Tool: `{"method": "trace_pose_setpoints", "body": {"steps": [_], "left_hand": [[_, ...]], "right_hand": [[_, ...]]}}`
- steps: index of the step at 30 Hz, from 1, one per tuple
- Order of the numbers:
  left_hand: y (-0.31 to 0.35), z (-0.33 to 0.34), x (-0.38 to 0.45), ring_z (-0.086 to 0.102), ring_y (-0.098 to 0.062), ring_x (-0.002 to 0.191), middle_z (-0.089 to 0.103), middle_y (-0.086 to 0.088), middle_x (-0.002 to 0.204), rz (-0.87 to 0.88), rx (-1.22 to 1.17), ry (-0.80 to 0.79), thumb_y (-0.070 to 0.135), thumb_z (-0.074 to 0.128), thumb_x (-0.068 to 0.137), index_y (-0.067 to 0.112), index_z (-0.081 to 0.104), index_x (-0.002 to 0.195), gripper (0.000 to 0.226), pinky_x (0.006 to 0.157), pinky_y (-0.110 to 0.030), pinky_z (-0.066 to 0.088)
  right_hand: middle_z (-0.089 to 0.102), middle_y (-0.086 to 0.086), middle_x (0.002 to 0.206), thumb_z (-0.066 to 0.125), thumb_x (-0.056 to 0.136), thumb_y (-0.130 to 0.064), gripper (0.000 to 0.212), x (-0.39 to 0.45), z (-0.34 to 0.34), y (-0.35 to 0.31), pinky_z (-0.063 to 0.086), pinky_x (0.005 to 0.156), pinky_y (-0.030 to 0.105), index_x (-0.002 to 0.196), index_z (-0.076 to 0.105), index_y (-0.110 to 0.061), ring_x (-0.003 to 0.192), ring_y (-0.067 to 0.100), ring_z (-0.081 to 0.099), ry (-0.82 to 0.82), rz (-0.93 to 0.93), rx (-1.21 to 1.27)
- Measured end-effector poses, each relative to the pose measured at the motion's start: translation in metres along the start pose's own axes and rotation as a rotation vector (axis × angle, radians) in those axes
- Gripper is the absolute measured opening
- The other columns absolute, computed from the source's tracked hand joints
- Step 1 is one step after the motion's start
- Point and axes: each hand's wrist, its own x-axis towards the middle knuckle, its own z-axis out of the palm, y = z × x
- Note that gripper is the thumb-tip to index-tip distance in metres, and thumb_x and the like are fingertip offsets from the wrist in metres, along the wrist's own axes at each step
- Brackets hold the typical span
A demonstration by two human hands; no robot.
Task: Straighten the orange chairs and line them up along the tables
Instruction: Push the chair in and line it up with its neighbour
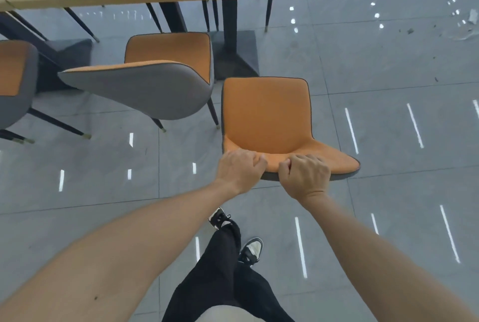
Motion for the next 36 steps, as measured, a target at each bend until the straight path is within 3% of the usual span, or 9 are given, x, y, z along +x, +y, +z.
{"method": "trace_pose_setpoints", "body": {"steps": [2,5,8,11,16,24,31,36], "left_hand": [[-0.004,-0.002,0.012,0.052,-0.023,0.072,0.061,0.0,0.069,-0.007,-0.014,0.043,0.04,0.039,0.1,0.012,0.06,0.067,0.048,0.069,-0.035,0.032],[-0.009,-0.017,0.039,0.049,-0.023,0.066,0.056,0.001,0.062,-0.001,-0.028,0.052,0.04,0.037,0.097,0.016,0.051,0.059,0.047,0.067,-0.036,0.038],[-0.017,-0.031,0.076,0.052,-0.024,0.068,0.055,0.001,0.063,0.004,-0.042,0.038,0.044,0.033,0.094,0.019,0.053,0.061,0.047,0.066,-0.036,0.037],[-0.024,-0.042,0.109,0.056,-0.024,0.07,0.063,0.0,0.068,0.004,-0.019,0.079,0.049,0.027,0.092,0.019,0.069,0.071,0.056,0.071,-0.037,0.045],[-0.033,-0.055,0.158,0.058,-0.023,0.071,0.067,0.001,0.069,0.008,0.05,0.095,0.057,0.016,0.086,0.021,0.076,0.079,0.07,0.069,-0.036,0.036],[-0.045,-0.079,0.213,0.06,-0.02,0.064,0.064,0.001,0.06,0.007,0.058,0.107,0.058,0.017,0.086,0.02,0.076,0.074,0.071,0.064,-0.035,0.043],[-0.027,-0.086,0.247,0.049,-0.015,0.05,0.051,0.003,0.048,0.016,0.024,0.073,0.058,0.021,0.087,0.015,0.062,0.056,0.067,0.056,-0.033,0.032],[-0.029,-0.08,0.253,0.053,-0.016,0.052,0.055,0.002,0.049,0.037,0.043,0.1,0.056,0.026,0.09,0.014,0.061,0.056,0.066,0.053,-0.031,0.035]], "right_hand": [[0.056,0.003,0.047,0.042,0.08,-0.027,0.04,0.013,0.004,-0.002,0.036,0.052,0.027,0.045,0.054,-0.013,0.047,0.026,0.051,0.025,-0.011,0.002],[0.055,0.002,0.046,0.044,0.08,-0.027,0.04,0.044,0.005,-0.009,0.03,0.051,0.025,0.044,0.053,-0.013,0.044,0.025,0.049,0.054,-0.016,-0.012],[0.053,0.002,0.043,0.041,0.079,-0.029,0.042,0.086,0.004,-0.016,0.026,0.051,0.025,0.042,0.052,-0.013,0.041,0.024,0.045,0.079,-0.025,0.001],[0.052,0.001,0.044,0.039,0.08,-0.03,0.042,0.122,0.006,-0.022,0.026,0.051,0.024,0.043,0.052,-0.014,0.041,0.024,0.044,0.106,-0.038,-0.007],[0.051,0.001,0.044,0.04,0.082,-0.028,0.042,0.17,0.01,-0.027,0.027,0.05,0.025,0.043,0.051,-0.014,0.041,0.024,0.044,0.135,-0.053,-0.018],[0.047,0.001,0.041,0.041,0.08,-0.025,0.041,0.229,0.01,-0.041,0.02,0.052,0.023,0.041,0.048,-0.014,0.04,0.021,0.035,0.206,-0.062,-0.014],[0.047,0.0,0.044,0.04,0.079,-0.025,0.035,0.266,0.004,-0.019,0.019,0.053,0.023,0.045,0.041,-0.018,0.042,0.02,0.035,0.213,-0.096,-0.022],[0.037,-0.005,0.044,0.04,0.078,-0.025,0.033,0.268,0.007,-0.016,0.019,0.052,0.023,0.047,0.035,-0.02,0.043,0.018,0.034,0.188,-0.102,-0.023]]}}
